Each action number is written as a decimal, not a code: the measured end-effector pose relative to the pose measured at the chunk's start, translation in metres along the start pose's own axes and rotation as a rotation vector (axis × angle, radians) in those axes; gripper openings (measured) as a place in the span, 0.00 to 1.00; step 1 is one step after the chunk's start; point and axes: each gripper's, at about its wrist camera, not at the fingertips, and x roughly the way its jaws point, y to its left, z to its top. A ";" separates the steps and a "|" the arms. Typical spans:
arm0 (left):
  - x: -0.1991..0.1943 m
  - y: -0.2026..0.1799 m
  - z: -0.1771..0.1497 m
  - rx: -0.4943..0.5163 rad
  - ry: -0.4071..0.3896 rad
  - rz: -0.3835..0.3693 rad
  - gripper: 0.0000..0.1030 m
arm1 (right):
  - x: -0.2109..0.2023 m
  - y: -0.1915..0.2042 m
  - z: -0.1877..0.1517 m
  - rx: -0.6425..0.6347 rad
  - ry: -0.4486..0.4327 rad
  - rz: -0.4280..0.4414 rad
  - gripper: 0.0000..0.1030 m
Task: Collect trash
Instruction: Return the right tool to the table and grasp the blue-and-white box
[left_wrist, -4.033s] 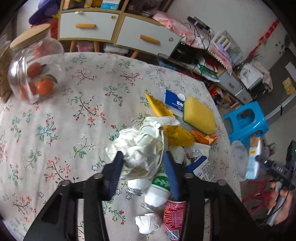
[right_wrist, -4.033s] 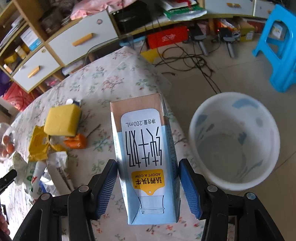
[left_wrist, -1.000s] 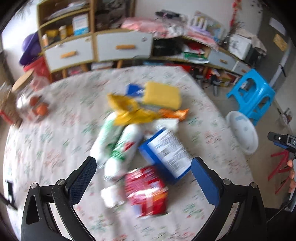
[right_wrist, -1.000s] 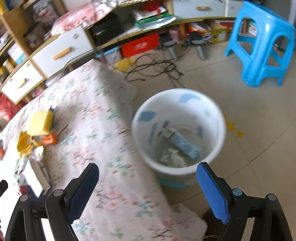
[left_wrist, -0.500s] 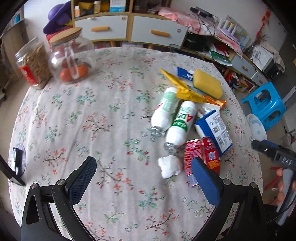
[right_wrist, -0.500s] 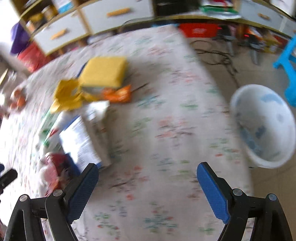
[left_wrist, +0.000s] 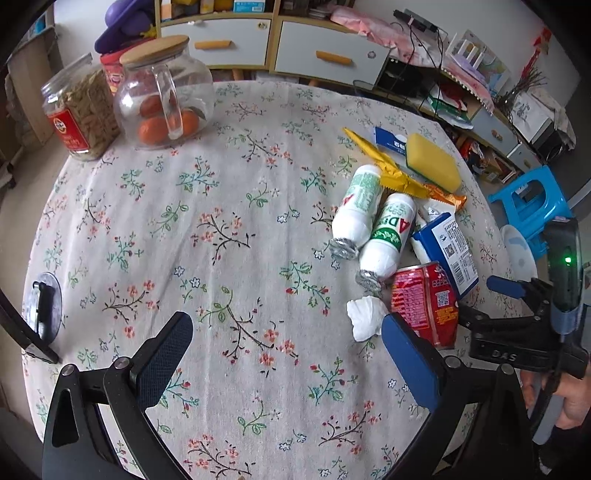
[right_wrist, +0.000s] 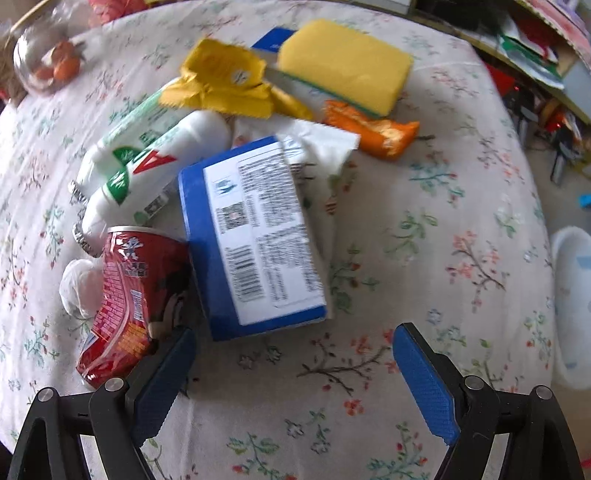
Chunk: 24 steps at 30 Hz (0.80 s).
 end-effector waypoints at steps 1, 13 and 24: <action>0.000 0.000 0.000 0.001 0.002 0.001 1.00 | 0.002 0.002 0.001 -0.007 0.001 -0.003 0.87; 0.009 -0.019 0.003 -0.019 0.055 -0.074 1.00 | -0.002 -0.014 0.001 -0.013 0.005 0.049 0.24; 0.015 -0.023 0.008 -0.031 0.077 -0.096 1.00 | -0.002 0.001 0.003 -0.161 -0.031 -0.110 0.79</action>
